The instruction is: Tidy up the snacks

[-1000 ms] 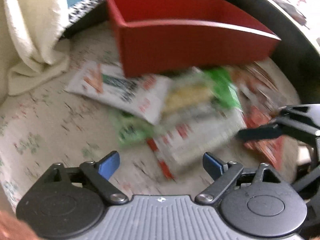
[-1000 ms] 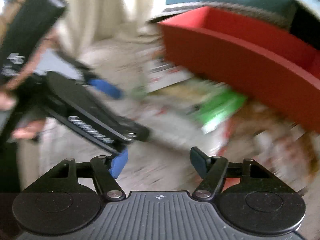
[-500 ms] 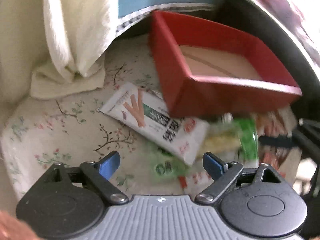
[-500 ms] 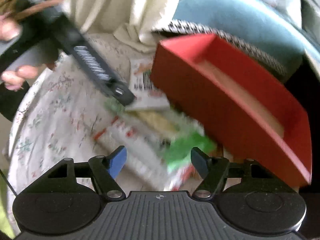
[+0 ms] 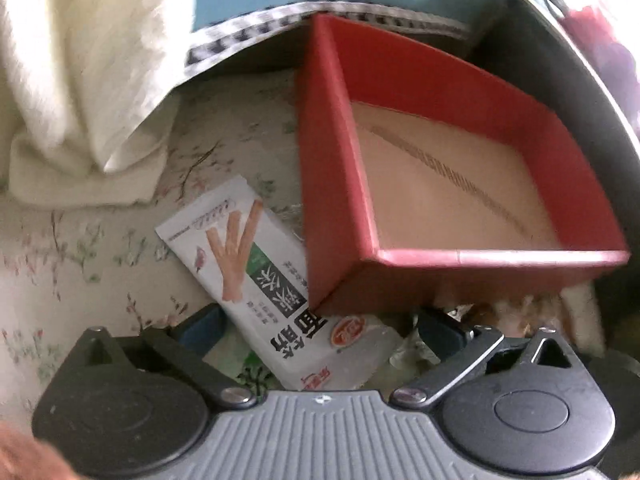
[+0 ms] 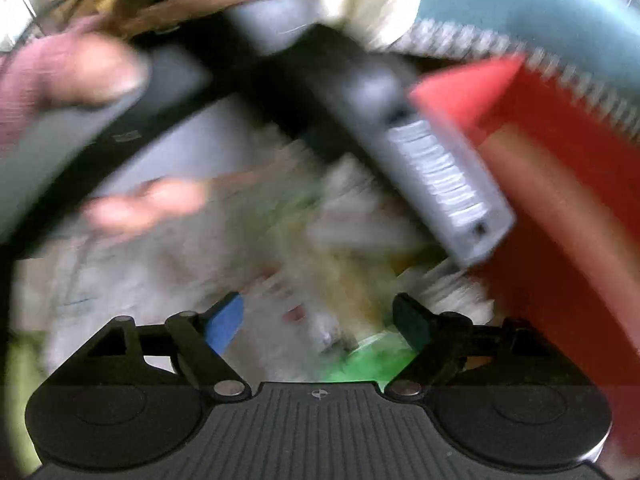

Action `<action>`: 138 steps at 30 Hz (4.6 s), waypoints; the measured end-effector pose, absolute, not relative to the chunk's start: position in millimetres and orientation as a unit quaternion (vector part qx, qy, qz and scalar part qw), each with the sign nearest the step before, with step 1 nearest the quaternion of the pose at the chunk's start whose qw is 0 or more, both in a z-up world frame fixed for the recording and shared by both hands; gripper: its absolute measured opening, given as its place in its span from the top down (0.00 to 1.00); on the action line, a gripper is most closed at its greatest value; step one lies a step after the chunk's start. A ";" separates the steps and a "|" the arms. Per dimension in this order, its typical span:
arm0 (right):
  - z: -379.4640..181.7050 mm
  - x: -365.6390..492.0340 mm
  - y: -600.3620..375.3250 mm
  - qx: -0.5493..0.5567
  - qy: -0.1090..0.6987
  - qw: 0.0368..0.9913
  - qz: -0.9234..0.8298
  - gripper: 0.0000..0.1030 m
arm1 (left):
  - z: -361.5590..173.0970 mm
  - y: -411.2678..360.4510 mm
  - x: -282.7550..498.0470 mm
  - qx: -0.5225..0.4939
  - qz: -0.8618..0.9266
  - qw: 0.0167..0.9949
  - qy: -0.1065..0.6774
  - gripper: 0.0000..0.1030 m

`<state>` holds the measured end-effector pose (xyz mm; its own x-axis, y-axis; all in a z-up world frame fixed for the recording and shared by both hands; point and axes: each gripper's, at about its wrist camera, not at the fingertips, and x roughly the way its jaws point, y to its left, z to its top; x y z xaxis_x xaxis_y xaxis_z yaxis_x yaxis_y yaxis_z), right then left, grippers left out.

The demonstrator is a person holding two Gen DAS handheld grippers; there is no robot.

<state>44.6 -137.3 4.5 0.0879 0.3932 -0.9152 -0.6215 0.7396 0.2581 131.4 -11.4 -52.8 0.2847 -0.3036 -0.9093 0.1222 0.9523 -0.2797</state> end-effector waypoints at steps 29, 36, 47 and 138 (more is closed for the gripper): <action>9.3 4.8 -100.6 -0.041 0.635 0.736 0.232 0.57 | -23.1 71.2 12.5 -0.150 -0.169 0.778 0.586 0.24; 19.0 -11.4 -142.4 0.023 0.639 0.745 0.189 0.63 | -27.6 65.6 -9.7 -0.155 -0.194 0.762 0.599 0.23; 37.7 -31.8 -194.6 0.109 0.556 0.812 0.144 0.63 | -48.1 26.7 -53.4 -0.204 -0.125 0.733 0.637 0.20; 91.0 2.2 -208.0 0.113 0.455 0.879 0.086 0.58 | 58.2 -19.9 -5.8 -0.082 -0.159 0.888 0.424 0.61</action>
